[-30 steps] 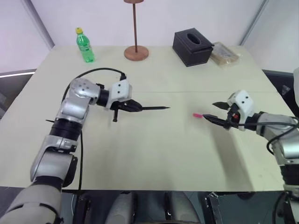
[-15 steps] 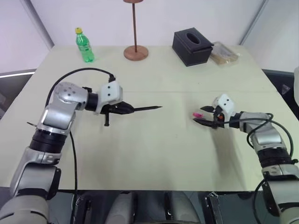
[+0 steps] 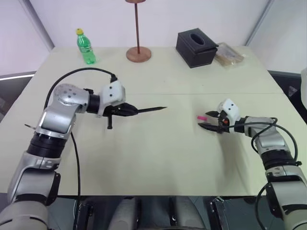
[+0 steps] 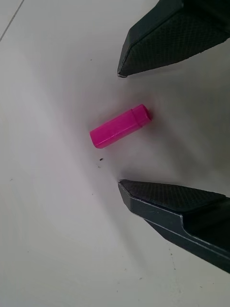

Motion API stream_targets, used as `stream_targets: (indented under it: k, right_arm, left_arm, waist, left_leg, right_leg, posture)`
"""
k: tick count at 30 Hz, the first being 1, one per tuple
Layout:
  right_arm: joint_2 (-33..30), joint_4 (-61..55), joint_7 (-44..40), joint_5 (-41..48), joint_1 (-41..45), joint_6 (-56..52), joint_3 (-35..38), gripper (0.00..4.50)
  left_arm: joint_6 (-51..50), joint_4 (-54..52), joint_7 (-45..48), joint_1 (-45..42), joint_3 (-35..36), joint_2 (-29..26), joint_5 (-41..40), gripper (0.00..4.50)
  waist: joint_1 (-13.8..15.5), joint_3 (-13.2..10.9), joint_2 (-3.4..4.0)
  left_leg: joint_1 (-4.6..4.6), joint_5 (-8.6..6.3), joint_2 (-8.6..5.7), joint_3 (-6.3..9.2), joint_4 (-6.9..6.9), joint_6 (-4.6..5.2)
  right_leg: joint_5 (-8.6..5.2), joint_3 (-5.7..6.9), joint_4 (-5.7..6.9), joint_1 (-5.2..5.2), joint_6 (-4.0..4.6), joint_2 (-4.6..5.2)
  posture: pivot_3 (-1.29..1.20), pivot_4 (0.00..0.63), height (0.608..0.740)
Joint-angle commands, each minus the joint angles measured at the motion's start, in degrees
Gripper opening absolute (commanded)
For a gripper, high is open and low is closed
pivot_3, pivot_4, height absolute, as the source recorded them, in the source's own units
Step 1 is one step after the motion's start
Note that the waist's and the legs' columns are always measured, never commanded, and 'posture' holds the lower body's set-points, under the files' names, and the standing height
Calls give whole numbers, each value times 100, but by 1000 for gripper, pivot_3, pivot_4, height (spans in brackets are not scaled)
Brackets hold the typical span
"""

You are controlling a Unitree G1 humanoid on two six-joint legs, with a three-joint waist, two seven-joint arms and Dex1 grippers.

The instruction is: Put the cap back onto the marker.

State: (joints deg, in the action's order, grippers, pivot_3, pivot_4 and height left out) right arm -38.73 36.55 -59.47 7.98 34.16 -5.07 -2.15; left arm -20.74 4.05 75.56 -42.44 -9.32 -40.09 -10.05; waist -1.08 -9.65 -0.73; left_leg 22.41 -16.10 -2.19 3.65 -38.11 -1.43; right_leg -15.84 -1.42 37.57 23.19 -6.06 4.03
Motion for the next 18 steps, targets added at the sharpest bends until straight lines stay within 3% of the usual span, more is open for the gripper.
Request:
stream_targets:
  k: [1,6,9,14,18]
  right_arm:
    - [48,71,-12,-26,111,84,60,3483]
    - [83,180,-17,-52,141,134,45,3483]
    - [97,230,-23,-64,160,155,45,2647]
    - [134,297,-30,-96,201,201,56,119]
    - [145,266,29,-142,201,228,50,50]
  left_arm:
    - [-169,-253,229,-80,101,-177,-282,29]
    - [-219,-280,457,-38,32,-363,-356,29]
    - [-220,-289,487,-53,15,-407,-375,0]
    - [-198,-281,476,-70,-13,-425,-379,0]
    - [-135,-237,470,-85,-31,-411,-352,0]
  waist:
    - [-6,0,0]
    - [-13,0,0]
    - [-11,0,0]
    - [-10,0,0]
    - [-9,0,0]
  left_leg:
    - [0,0,0,0,0,0]
    - [-1,0,2,0,0,0]
    - [-1,0,1,0,0,0]
    - [-2,0,1,-1,0,0]
    - [-1,0,1,-1,0,0]
  right_leg:
    - [0,0,0,0,0,0]
    - [0,0,0,0,0,-2]
    - [0,0,0,-1,0,-1]
    - [0,-1,0,-1,0,-1]
    - [0,-1,0,-1,1,-1]
  posture:
    - [0,150,740]
    - [0,150,740]
    - [0,150,740]
    - [0,150,740]
    - [0,150,740]
